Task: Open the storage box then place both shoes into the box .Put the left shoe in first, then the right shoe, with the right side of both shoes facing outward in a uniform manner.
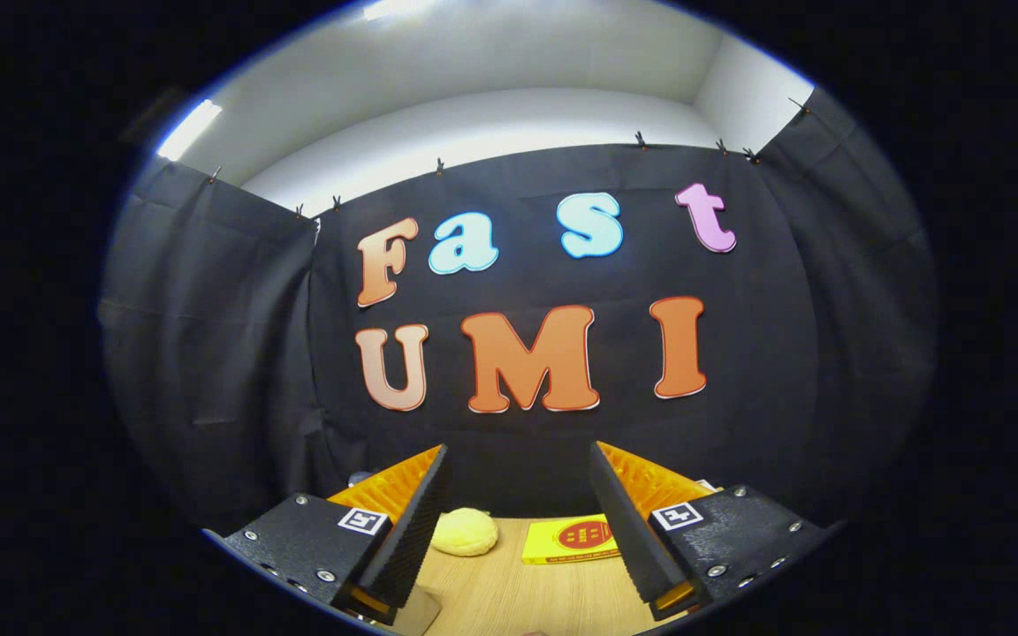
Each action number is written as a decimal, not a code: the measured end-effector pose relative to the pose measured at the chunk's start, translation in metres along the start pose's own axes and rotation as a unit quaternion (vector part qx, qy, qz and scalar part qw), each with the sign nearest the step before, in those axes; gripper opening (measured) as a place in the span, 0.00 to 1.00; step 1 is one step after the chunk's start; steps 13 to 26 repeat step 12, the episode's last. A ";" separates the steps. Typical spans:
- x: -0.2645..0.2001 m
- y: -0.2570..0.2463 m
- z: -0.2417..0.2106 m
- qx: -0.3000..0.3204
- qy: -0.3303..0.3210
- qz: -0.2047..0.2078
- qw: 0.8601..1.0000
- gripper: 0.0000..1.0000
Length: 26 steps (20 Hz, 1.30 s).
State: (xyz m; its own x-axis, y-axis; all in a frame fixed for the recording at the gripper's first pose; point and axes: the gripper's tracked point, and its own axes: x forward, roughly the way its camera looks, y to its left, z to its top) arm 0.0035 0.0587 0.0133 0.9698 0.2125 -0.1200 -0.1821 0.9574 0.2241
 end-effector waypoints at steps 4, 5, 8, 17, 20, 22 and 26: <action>0.002 -0.008 0.008 -0.006 -0.013 -0.001 1.000 0.93; 0.003 -0.008 0.010 -0.007 -0.017 0.001 1.000 0.93; 0.003 -0.007 0.013 -0.013 -0.018 0.005 1.000 0.93; 0.002 -0.003 0.017 -0.036 -0.025 0.010 0.999 0.93; 0.002 -0.003 0.017 -0.036 -0.025 0.010 0.999 0.93; 0.002 -0.003 0.017 -0.036 -0.025 0.010 0.999 0.93; 0.002 -0.003 0.017 -0.036 -0.025 0.010 0.999 0.93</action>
